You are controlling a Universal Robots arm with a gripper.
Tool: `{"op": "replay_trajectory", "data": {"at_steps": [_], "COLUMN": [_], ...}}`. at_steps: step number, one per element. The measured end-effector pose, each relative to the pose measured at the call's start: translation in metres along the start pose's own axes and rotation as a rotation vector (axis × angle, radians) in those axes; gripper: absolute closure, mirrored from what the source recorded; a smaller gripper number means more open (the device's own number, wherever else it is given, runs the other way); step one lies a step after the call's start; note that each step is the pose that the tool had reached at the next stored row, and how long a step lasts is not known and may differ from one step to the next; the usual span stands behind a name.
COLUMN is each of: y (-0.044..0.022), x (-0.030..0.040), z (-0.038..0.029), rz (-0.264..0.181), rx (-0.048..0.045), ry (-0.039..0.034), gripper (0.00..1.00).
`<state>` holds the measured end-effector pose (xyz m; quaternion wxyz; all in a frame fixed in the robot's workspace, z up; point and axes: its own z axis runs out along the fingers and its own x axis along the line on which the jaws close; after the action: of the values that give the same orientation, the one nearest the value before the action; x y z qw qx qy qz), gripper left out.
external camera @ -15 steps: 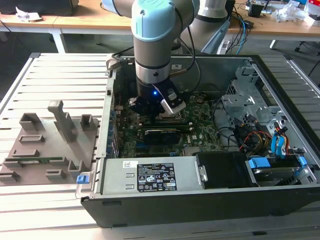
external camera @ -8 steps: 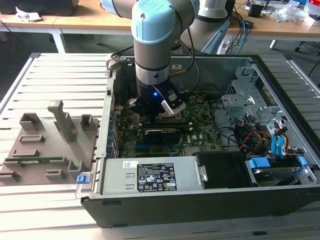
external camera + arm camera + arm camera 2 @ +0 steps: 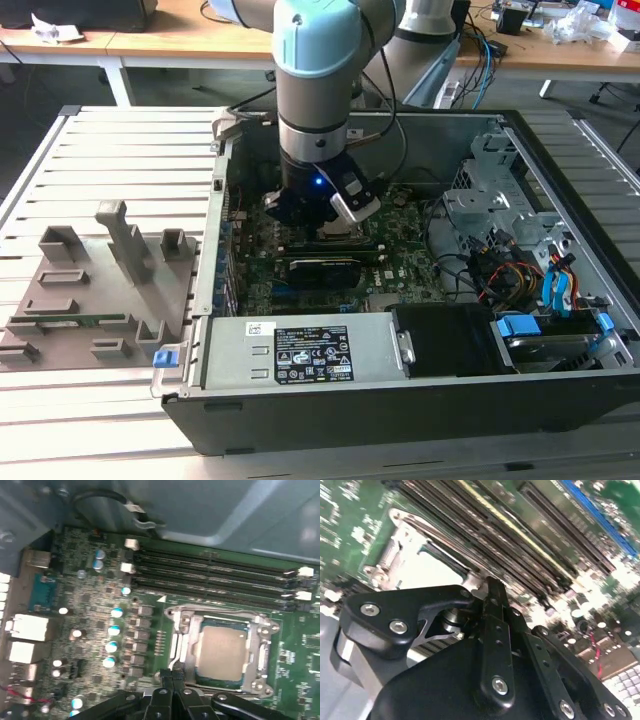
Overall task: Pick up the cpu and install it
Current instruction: 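Install the second cpu locking lever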
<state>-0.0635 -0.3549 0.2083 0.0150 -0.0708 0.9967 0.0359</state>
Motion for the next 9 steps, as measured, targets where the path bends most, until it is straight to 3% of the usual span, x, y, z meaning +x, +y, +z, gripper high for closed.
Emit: {"op": "replay_trajectory", "data": {"at_steps": [5,7,9], "y": [0.0137,0.0233,0.0304], "x": [-0.0303,-0.0368,-0.0382], "z": [0.0021,0.0028,-0.0001], "rz": [-0.001,-0.002,-0.002], "rx": [0.0564,0.0803,0.0986], "ry": [0.0098,0.0133,0.0159], "gripper": [0.89,0.89,0.89]}}
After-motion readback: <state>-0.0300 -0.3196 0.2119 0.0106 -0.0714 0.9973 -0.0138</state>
